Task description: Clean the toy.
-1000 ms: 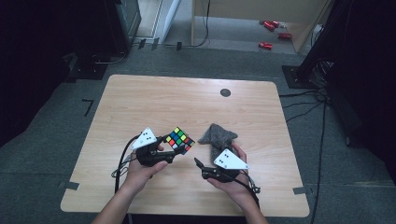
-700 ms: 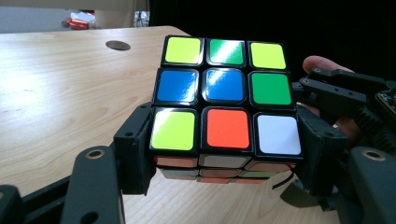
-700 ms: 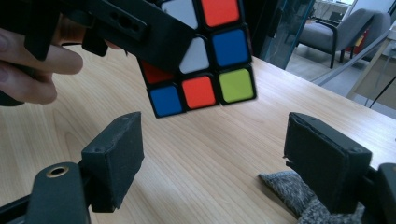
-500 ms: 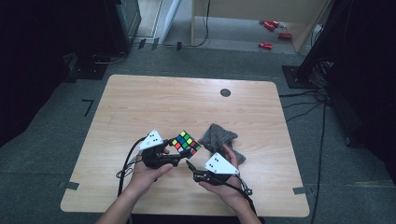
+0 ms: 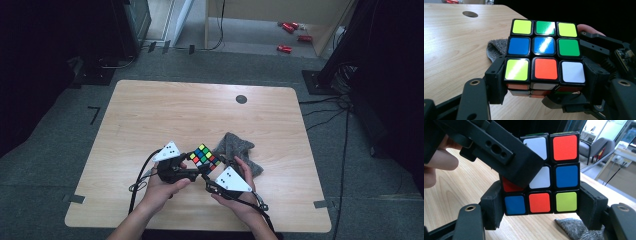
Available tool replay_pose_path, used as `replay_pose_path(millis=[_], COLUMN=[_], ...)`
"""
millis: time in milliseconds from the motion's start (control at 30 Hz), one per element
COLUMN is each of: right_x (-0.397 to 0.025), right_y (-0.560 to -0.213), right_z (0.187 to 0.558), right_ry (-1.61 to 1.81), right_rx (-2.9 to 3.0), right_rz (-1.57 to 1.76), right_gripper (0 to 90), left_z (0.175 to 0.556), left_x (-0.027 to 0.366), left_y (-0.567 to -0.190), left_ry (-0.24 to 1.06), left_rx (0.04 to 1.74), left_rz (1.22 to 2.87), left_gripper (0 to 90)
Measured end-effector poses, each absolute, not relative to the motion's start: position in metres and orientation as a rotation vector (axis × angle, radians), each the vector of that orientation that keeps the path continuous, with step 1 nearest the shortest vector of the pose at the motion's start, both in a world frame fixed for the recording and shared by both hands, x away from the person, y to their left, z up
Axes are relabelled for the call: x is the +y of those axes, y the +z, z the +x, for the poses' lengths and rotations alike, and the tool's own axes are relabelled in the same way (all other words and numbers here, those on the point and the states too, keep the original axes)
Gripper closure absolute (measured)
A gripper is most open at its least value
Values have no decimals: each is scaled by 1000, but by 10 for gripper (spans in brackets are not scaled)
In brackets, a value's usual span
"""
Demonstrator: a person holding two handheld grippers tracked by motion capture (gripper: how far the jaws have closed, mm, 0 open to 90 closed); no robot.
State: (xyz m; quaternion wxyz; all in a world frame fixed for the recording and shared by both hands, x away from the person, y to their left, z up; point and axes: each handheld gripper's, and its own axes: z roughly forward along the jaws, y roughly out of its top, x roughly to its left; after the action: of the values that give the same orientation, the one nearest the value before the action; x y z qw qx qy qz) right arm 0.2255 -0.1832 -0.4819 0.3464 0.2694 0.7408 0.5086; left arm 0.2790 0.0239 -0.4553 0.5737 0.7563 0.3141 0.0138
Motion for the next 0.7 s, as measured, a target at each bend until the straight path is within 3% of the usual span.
replay_pose_path(millis=[267,367,533,700], right_x=[-183,-184,-191,-205], right_y=[-482,-482,-483,-478], right_z=[224,224,228,234], right_ry=[1294,1294,1277,1317], right_rx=[1906,1916,1925,1922], right_rz=[668,673,720,786], right_gripper=[340,340,341,341], left_z=[282,283,284,285], left_x=[25,28,37,44], left_y=[-457,-455,-450,-452], left_ry=[-15,-6,104,196], left_rx=[739,721,691,620], left_rz=[1747,1731,1759,1795], left_gripper=[341,295,186,143])
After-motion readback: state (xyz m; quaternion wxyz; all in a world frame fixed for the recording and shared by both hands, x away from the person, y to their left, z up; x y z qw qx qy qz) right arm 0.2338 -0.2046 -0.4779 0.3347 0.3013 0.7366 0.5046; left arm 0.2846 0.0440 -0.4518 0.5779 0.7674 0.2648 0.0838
